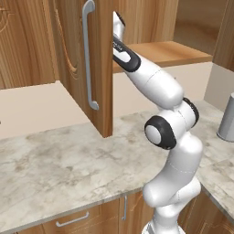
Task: Collect the turmeric, ketchup, and shaker from the cabinet and place them next to the stove.
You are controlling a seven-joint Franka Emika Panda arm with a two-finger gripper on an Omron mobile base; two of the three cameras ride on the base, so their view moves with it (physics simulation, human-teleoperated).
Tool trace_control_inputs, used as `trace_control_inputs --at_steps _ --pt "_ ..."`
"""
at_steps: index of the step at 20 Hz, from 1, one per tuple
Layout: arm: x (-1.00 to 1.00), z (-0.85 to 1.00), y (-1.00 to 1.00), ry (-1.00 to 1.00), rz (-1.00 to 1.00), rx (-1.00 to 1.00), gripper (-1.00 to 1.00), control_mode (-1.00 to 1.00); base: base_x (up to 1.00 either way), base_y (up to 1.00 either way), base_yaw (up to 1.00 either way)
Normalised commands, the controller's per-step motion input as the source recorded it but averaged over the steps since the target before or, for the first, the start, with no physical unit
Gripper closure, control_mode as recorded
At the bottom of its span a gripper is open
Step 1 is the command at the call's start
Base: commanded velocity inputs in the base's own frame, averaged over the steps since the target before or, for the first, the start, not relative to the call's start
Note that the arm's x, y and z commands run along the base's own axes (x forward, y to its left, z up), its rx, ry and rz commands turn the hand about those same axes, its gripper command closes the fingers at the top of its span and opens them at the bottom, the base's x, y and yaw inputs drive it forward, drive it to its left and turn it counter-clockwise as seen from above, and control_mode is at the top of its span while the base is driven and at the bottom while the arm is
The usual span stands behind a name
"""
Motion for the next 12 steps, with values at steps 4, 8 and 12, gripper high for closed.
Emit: trace_control_inputs --at_steps 4,8,12 --pt "0.09 -0.11 0.05 0.00 0.04 0.00 1.00 -1.00 0.00 0.00 0.00" --pt "0.01 -0.13 0.00 0.00 0.03 0.00 1.00 -1.00 0.00 0.00 0.00" --pt "0.00 -0.06 0.04 0.00 0.02 0.00 1.00 -1.00 0.00 0.00 0.00"
